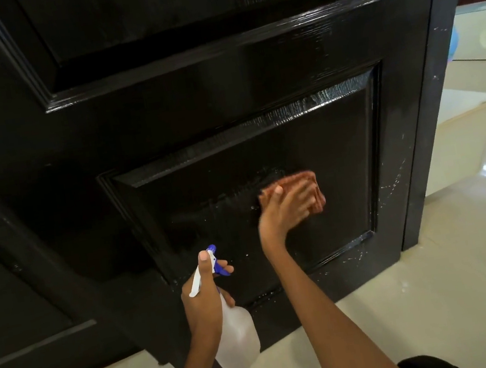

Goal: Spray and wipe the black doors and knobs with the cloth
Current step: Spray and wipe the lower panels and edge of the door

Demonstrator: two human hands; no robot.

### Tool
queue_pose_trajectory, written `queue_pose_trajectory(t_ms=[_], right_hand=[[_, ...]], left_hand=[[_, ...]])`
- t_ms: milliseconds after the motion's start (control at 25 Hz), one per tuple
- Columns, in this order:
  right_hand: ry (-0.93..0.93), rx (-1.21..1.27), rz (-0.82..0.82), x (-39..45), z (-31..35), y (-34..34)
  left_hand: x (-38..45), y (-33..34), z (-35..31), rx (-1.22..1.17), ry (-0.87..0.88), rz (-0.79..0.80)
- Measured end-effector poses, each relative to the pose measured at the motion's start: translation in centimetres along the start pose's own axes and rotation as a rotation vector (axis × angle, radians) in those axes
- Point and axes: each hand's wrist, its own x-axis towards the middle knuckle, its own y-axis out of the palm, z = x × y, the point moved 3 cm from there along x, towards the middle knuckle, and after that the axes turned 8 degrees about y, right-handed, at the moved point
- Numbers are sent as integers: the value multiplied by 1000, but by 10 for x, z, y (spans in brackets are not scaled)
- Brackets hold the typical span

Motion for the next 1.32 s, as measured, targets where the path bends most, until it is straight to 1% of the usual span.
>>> queue_pose_trajectory(t_ms=[120, 160, 200, 240, 320, 360, 480, 560, 600, 640, 680, 720, 800, 960, 1000, 1080, 1160, 1240, 1320], right_hand=[[-522, -194, 15, -27, 58, 22], [-630, -259, 3, -31, 65, 25], [-681, -302, 5, -28, 59, 27], [-681, -315, 7, -23, 48, 26], [-589, -306, 14, -12, 7, 20], [-489, -288, 35, -10, -20, 16], [-53, -109, 75, -8, -108, 8], [272, 56, 110, -11, -146, 8], [395, 133, 150, -14, -157, 8], [487, 167, 173, -13, -169, 10], [552, 170, 198, -15, -167, 11], [543, 146, 227, -17, -163, 11], [392, 88, 262, -23, -133, 11], [113, 48, 180, -40, -53, 25], [-16, 8, 180, -48, -30, 30], [-335, -99, 214, -66, 2, 43], [-619, -252, 220, -72, 15, 51], [-814, -414, 182, -57, 8, 47], [-975, -574, 161, -27, -17, 32]], left_hand=[[3, -9, -7, -14, 27, -48], [4, -11, -8, -20, 26, -63], [4, -12, -8, -23, 27, -71], [5, -13, -7, -22, 25, -71], [5, -14, -1, -23, 17, -57], [5, -14, 2, -25, 9, -50], [-1, -16, 15, -21, -38, -48], [-5, -18, 22, -4, -55, -38], [-8, -19, 24, 4, -56, -37], [-10, -21, 26, 10, -56, -40], [-12, -23, 27, 14, -55, -44], [-12, -25, 27, 18, -57, -47], [-12, -28, 26, 27, -63, -51], [-9, -34, 12, 26, -25, -86], [-8, -36, 9, 26, -11, -107], [-4, -41, 7, 10, 5, -166], [-1, -44, 8, 0, -10, -222], [1, -43, 8, -11, -25, -230], [2, -40, 9, -16, -27, -218]])
